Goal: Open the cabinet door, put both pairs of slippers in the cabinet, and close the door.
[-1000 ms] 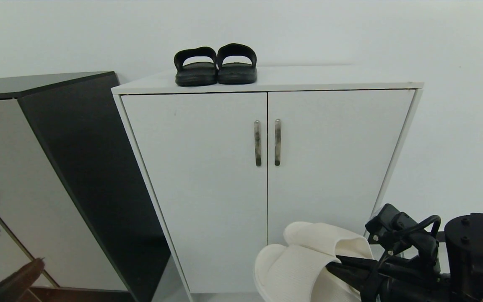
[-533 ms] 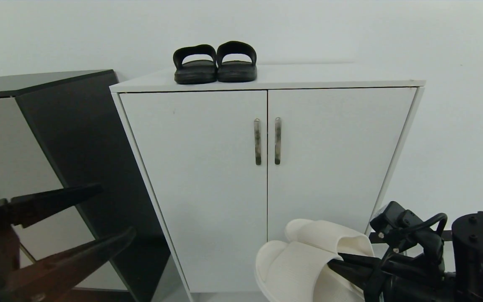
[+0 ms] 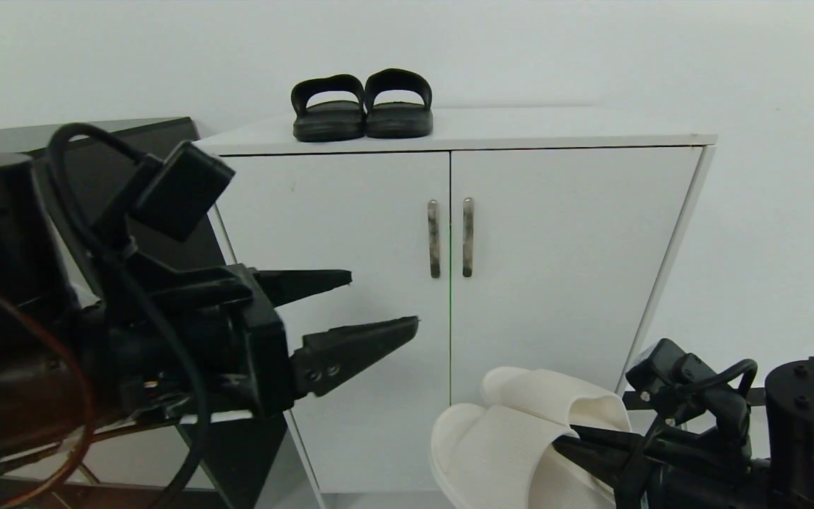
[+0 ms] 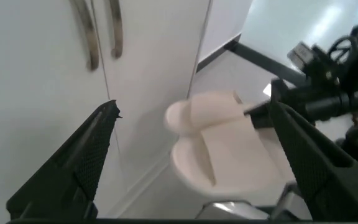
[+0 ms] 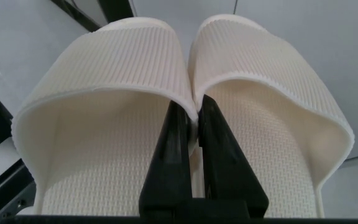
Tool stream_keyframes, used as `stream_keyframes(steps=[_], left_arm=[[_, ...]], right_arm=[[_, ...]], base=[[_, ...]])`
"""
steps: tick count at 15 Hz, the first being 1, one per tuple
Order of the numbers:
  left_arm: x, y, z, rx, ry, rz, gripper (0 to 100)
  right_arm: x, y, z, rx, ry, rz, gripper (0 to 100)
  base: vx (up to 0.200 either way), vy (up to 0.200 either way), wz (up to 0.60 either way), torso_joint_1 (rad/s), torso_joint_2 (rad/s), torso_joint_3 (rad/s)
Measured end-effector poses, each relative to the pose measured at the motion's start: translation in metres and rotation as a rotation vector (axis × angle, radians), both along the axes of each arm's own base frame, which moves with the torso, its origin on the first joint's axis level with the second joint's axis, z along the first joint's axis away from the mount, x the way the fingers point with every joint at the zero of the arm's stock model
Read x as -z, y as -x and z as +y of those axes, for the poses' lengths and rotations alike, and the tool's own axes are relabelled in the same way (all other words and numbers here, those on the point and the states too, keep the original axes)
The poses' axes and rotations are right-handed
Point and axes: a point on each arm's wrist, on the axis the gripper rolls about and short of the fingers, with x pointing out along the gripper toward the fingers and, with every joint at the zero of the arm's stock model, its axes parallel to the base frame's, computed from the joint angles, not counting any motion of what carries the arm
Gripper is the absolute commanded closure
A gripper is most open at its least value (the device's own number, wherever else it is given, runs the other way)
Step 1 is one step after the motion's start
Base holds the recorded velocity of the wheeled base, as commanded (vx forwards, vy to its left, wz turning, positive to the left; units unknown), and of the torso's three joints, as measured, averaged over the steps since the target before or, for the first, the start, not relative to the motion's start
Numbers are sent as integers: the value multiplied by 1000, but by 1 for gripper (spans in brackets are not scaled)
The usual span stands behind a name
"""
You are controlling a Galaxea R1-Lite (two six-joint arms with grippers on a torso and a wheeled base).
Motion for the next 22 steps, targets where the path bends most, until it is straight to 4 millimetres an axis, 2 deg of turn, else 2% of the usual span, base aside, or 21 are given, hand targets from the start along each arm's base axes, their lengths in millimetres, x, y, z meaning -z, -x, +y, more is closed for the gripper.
stream_keyframes(steps=[5, 10, 14, 22], left_arm=[[4, -51, -42, 30, 31, -1, 0], [-12, -85, -75, 208, 128, 108, 0], [-12, -99, -84, 216, 143, 127, 0], [-2, -109, -87, 57, 127, 124, 0]], right_arm=[[2, 0, 0, -11, 5, 9, 100], [8, 0, 1, -37, 18, 34, 100], [9, 0, 2, -52, 13, 38, 100], [13, 2, 0, -68, 36, 21, 100]], base=[[0, 0, 0, 0, 0, 0], [0, 0, 0, 0, 0, 0], [0, 0, 0, 0, 0, 0], [0, 0, 0, 0, 0, 0]])
